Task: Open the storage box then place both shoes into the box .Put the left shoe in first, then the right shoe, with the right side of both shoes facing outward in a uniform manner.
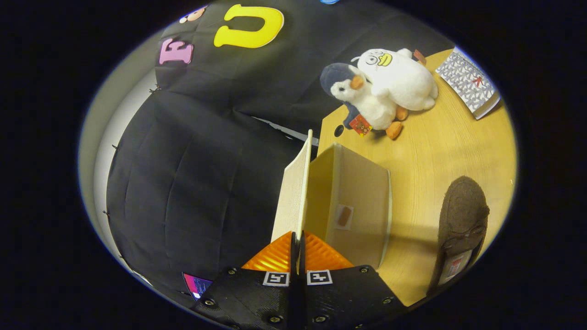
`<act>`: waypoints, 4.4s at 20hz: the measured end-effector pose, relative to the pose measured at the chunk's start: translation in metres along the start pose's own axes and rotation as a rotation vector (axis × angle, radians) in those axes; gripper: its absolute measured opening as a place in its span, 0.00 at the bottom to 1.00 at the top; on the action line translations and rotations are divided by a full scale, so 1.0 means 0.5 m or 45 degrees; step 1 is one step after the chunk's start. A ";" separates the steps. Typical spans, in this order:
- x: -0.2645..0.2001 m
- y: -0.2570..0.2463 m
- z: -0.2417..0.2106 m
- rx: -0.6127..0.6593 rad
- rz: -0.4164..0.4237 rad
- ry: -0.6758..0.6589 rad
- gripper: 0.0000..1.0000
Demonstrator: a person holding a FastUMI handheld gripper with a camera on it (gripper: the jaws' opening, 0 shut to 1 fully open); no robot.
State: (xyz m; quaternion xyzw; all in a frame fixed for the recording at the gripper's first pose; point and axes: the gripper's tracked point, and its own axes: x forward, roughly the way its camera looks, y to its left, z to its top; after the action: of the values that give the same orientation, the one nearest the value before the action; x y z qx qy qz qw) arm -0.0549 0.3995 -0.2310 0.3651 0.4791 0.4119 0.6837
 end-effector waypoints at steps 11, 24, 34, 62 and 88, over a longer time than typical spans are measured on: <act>0.087 0.277 -0.006 -0.172 0.002 -0.005 0.00; 0.468 0.392 -0.149 -0.148 -0.058 0.128 0.00; 0.684 0.279 -0.294 -0.156 -0.368 0.220 0.01; 0.064 0.217 0.070 -0.627 -0.402 -0.162 0.94; -0.286 -0.279 0.031 -0.559 -0.919 0.006 0.95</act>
State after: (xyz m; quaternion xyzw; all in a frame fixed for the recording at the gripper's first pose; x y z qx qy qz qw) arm -0.0392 0.2124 -0.3011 0.0184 0.4787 0.2391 0.8446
